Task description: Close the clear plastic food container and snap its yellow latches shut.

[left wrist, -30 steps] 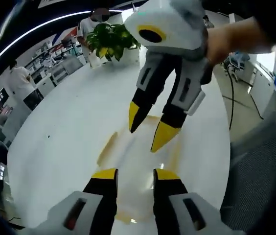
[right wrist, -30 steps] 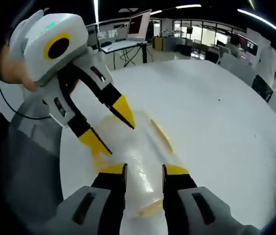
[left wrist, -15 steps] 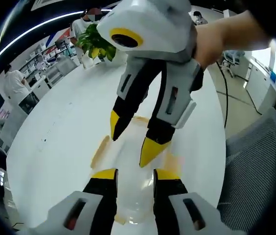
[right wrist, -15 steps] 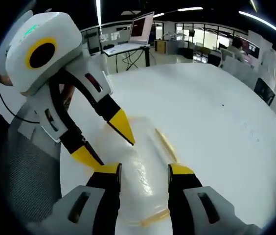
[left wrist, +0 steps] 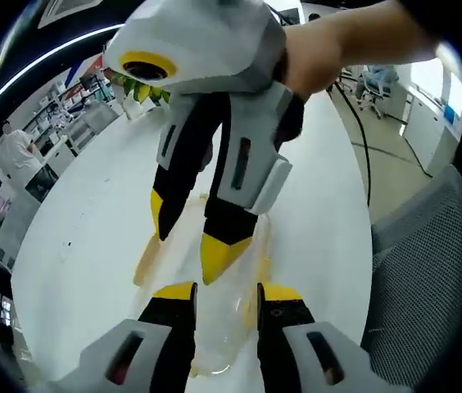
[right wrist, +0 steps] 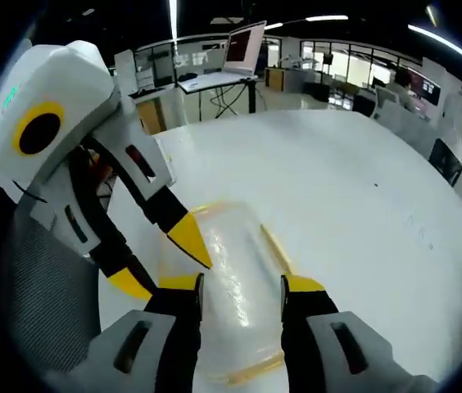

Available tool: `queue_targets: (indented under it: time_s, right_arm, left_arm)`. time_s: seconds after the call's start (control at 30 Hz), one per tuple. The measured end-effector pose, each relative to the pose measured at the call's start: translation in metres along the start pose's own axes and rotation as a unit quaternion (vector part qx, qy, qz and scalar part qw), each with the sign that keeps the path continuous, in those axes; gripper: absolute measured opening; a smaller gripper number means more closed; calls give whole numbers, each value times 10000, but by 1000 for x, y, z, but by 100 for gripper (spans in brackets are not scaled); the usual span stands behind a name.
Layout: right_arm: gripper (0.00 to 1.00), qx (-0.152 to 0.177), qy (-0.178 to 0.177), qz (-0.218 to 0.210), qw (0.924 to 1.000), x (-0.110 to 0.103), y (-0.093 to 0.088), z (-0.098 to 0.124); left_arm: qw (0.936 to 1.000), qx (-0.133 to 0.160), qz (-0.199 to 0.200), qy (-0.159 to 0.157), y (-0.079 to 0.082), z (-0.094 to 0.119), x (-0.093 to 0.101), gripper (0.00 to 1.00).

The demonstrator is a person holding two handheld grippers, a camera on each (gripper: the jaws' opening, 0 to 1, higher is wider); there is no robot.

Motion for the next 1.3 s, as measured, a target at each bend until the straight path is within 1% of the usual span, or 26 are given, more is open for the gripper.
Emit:
queue_targets:
  time_s: [0.03,0.07,0.17,0.27,0.4,0.5,0.57,0.67,0.77,0.87,1.0,1.1,1.13,1.2,1.27,1.3]
  right_arm:
    - [35,-14,-8,4,10000,1,1,0]
    - [35,-22,-8,22,10000,2,1,0]
    - [35,-40,0,69,10000,3,5,-1]
    - [36,-140,-5,191,9997,3,7,-2]
    - [40,-342,71,560,9978,4,10,-4]
    - [41,-573,186,851,9945,4,15,-7]
    - [39,-771,144,1075,9911,10,15,-8]
    - [39,-900,258,1112,9894,10,16,-11]
    - [39,-991,373,1067,9886,12,18,-14]
    - [39,-1120,435,1067,9870,16,18,-16]
    - [41,-1294,711,902,9849,14,18,-19]
    - [40,-1579,803,1099,9780,14,16,-21]
    - [40,-1613,809,1114,9773,15,16,-21]
    - [40,-1882,905,1146,9712,15,11,-22]
    - [40,-1921,930,1157,9701,15,13,-25]
    - [40,-1982,929,1144,9690,15,13,-25]
  left_arm:
    - [9999,129,55,59,3,0,-2,23]
    - [9999,86,64,43,1,1,-3,23]
    - [9999,110,-2,30,2,1,-2,23]
    - [9999,102,16,43,1,1,-3,23]
    - [9999,82,79,21,0,2,-2,22]
    - [10000,44,-7,-4,0,3,-2,22]
    - [9999,40,-128,-64,0,3,0,24]
    - [9994,-61,-309,-140,-2,3,5,26]
    - [9992,-81,-324,-198,-2,1,10,26]
    - [9987,-117,-444,-218,0,-2,14,27]
    - [9979,-99,-589,-240,3,-5,15,28]
    - [9978,-134,-601,-229,0,-5,11,28]
    - [9979,-137,-594,-221,0,-5,10,27]
    - [9982,-140,-549,-209,-1,-5,8,27]
    - [9983,-170,-538,-174,-2,-6,8,28]
    - [9979,-157,-607,-162,-2,-6,7,28]
Point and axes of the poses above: the point that each gripper's makers call its tool centre point, and the gripper's own axes: z roughly backward along the fingers, x roughly to its right, y roughly out of its top, the point moved 4 cm from there along z, roughly backward along the fingers, and after that the axes turned 14 degrees about -z, right-handed, at the moved point
